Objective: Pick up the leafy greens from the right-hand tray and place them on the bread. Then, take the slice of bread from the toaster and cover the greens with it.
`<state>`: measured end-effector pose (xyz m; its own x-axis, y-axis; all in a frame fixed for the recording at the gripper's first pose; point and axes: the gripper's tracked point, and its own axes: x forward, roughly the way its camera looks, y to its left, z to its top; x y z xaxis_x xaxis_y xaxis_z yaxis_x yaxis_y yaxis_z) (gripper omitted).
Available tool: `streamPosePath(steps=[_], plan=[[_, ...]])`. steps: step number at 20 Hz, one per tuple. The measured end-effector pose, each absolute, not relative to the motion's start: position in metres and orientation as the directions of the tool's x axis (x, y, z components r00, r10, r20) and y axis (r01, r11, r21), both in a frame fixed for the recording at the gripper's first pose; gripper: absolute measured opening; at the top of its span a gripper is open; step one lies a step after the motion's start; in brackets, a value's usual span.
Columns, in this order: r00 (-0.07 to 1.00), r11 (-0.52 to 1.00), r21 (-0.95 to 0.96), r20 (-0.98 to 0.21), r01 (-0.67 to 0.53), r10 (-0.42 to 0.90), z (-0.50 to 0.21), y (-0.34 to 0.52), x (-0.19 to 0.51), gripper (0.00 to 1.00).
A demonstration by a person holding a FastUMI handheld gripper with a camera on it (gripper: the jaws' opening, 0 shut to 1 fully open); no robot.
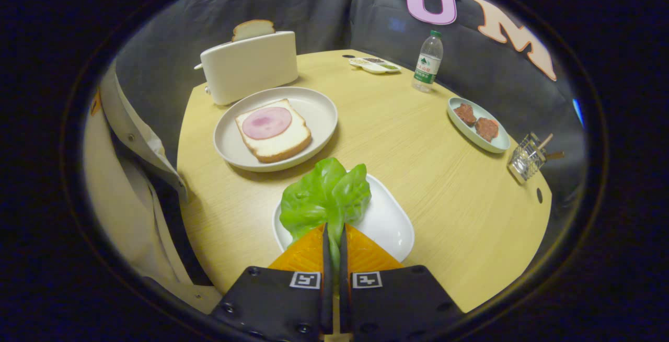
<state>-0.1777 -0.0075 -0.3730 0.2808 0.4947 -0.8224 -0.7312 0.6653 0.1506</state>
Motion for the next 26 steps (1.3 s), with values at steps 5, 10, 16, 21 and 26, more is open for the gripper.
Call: streamPosePath(steps=[5,10,16,21,26], plan=[[0.326,0.677,0.111,-0.812,-0.728,0.484,-0.349,-0.003,-0.169,0.08],[0.368,0.681,0.083,-0.79,-0.728,0.49,-0.321,0.011,-0.157,0.08],[0.373,0.647,0.074,-0.765,-0.758,0.525,-0.3,0.05,-0.152,0.08],[0.355,0.612,0.078,-0.755,-0.787,0.552,-0.296,0.082,-0.151,0.08],[0.321,0.575,0.097,-0.749,-0.813,0.58,-0.296,0.114,-0.146,0.08]])
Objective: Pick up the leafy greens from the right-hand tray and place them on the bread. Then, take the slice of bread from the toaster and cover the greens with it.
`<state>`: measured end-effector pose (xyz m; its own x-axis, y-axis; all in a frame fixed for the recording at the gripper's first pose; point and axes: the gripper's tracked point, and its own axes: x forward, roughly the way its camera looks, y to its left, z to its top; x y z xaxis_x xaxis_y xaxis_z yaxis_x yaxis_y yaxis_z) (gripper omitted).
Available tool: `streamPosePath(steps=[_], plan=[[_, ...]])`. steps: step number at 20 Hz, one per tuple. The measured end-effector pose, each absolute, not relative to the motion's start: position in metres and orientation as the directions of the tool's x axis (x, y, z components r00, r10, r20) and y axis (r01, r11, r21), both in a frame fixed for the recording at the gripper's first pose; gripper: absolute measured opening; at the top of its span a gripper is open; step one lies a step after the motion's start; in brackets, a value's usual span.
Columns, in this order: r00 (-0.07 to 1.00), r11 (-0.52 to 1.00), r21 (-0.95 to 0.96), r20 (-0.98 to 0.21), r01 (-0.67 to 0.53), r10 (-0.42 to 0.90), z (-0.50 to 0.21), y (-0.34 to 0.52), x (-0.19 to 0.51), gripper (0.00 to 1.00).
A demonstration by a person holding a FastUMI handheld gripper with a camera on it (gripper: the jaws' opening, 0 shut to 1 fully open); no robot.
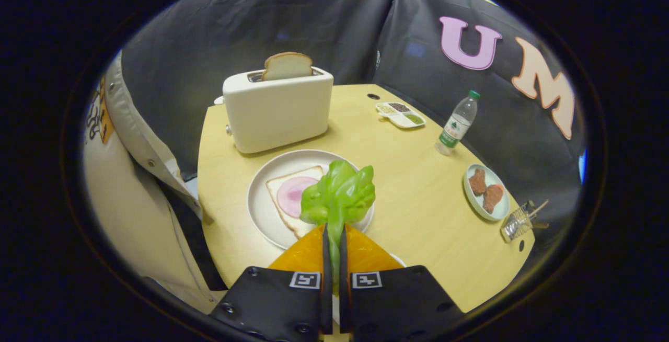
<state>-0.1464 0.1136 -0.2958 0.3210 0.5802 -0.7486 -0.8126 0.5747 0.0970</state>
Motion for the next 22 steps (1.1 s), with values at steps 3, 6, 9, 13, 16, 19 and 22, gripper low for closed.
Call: streamPosePath(steps=[3,6,9,13,16,19,22], plan=[[0.295,0.547,0.106,-0.75,-0.83,0.592,-0.3,0.132,-0.145,0.08],[0.266,0.521,0.121,-0.75,-0.845,0.605,-0.304,0.148,-0.147,0.08],[0.236,0.497,0.141,-0.75,-0.857,0.619,-0.307,0.162,-0.15,0.08],[0.205,0.475,0.158,-0.753,-0.866,0.625,-0.314,0.176,-0.153,0.08],[0.177,0.459,0.179,-0.755,-0.87,0.631,-0.319,0.186,-0.157,0.08],[0.151,0.448,0.198,-0.762,-0.872,0.63,-0.325,0.192,-0.159,0.08],[0.132,0.446,0.208,-0.775,-0.87,0.618,-0.334,0.194,-0.16,0.08]])
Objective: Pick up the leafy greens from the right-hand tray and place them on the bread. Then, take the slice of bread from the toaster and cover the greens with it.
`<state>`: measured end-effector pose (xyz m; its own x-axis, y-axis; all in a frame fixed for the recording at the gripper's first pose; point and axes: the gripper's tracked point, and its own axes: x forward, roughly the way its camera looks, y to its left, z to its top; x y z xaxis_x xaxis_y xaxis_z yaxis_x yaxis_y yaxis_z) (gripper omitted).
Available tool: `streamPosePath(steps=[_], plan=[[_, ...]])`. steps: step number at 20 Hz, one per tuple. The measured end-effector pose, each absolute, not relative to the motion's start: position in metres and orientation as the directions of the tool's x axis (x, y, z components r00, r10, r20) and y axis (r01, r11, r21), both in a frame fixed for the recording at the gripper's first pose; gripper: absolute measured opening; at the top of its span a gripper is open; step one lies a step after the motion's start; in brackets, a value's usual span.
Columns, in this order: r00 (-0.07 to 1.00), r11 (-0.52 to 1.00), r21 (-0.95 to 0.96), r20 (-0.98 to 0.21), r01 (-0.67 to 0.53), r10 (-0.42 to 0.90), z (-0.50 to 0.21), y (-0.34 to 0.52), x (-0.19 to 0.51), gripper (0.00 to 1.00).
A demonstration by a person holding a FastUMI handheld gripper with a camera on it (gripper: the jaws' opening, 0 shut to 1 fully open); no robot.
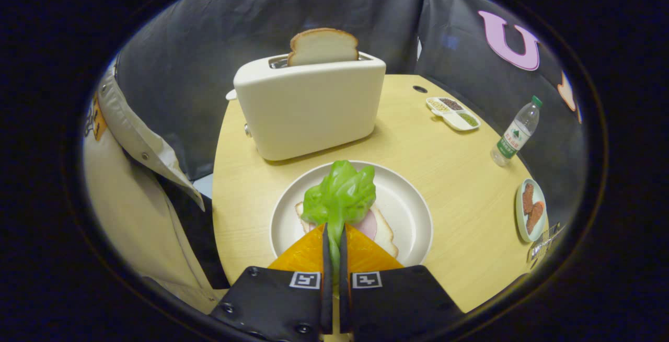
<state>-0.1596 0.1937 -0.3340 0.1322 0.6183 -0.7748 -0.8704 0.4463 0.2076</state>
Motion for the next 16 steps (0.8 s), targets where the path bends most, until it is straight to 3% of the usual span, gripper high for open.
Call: streamPosePath(steps=[5,16], plan=[[0.126,0.458,0.197,-0.802,-0.867,0.584,-0.352,0.189,-0.155,0.13],[0.145,0.477,0.159,-0.83,-0.865,0.539,-0.363,0.181,-0.147,0.72]])
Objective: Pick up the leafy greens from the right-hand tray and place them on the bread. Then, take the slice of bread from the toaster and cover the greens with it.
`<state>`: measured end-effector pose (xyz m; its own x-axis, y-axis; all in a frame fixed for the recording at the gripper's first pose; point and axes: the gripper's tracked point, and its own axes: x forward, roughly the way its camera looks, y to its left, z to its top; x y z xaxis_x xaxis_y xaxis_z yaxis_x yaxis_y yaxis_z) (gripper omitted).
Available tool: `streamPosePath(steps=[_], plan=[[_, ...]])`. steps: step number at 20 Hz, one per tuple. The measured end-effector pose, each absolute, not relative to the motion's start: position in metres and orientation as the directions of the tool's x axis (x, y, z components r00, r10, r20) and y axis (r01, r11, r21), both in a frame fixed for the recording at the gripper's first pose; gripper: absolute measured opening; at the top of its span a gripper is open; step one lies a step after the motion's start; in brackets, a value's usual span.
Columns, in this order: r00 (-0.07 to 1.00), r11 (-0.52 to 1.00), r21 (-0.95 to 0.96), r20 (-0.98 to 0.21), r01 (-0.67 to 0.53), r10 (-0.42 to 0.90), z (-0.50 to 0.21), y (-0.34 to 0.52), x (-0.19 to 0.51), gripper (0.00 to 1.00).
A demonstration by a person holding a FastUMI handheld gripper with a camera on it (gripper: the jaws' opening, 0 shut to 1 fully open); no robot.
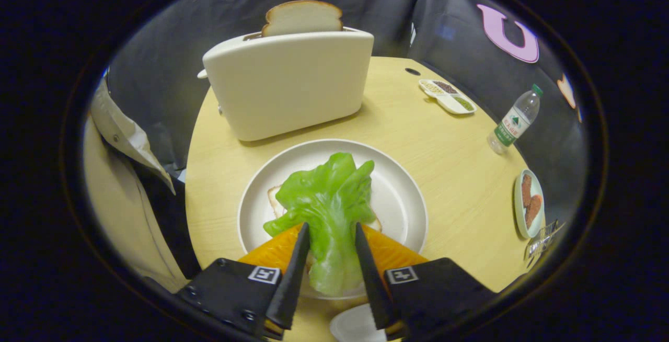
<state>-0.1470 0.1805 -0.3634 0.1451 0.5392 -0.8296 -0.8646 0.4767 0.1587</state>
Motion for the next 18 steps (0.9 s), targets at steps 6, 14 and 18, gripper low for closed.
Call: streamPosePath(steps=[6,14,18], plan=[[0.197,0.521,0.149,-0.812,-0.84,0.55,-0.344,0.185,-0.139,1.0],[0.292,0.594,0.151,-0.759,-0.79,0.581,-0.274,0.213,-0.121,1.0],[0.31,0.602,0.156,-0.741,-0.784,0.595,-0.241,0.234,-0.116,1.0]])
